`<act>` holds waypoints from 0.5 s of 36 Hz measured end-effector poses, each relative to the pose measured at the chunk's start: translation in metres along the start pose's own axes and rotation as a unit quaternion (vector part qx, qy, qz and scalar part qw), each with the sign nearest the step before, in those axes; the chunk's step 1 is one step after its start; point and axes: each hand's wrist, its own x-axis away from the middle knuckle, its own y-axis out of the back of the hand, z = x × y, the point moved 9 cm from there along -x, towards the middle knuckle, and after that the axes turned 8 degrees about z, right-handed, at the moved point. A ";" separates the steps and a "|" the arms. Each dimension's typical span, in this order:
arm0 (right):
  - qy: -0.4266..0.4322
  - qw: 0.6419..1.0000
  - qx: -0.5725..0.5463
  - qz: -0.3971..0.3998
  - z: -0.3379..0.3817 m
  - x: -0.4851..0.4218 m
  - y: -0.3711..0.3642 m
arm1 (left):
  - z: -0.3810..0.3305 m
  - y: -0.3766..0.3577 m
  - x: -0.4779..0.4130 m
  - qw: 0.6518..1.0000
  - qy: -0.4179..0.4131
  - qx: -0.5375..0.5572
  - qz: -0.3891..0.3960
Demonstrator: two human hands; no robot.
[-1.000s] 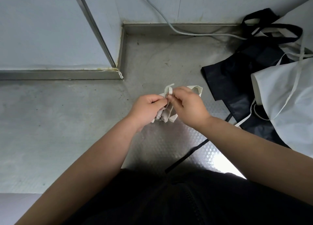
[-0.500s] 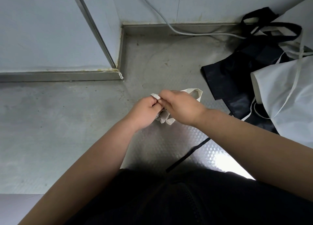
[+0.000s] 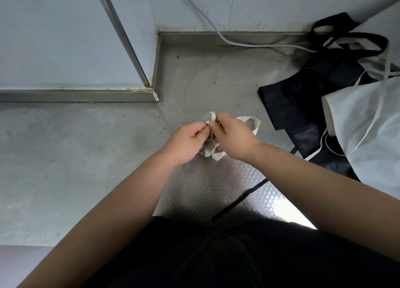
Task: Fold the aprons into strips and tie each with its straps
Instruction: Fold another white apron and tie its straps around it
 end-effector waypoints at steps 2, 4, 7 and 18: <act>-0.024 0.999 -0.007 -0.025 -0.007 -0.005 0.006 | 0.001 0.001 0.000 1.000 -0.001 0.022 0.002; -0.045 0.998 -0.015 -0.039 -0.015 -0.007 0.012 | 0.004 0.001 0.001 1.000 -0.003 0.023 -0.003; -0.062 0.996 -0.039 -0.058 -0.022 -0.008 0.013 | 0.006 0.003 0.002 1.000 -0.015 0.012 -0.021; 0.012 0.984 0.159 0.080 0.001 -0.003 -0.006 | 0.002 0.009 0.001 0.997 -0.050 -0.011 -0.054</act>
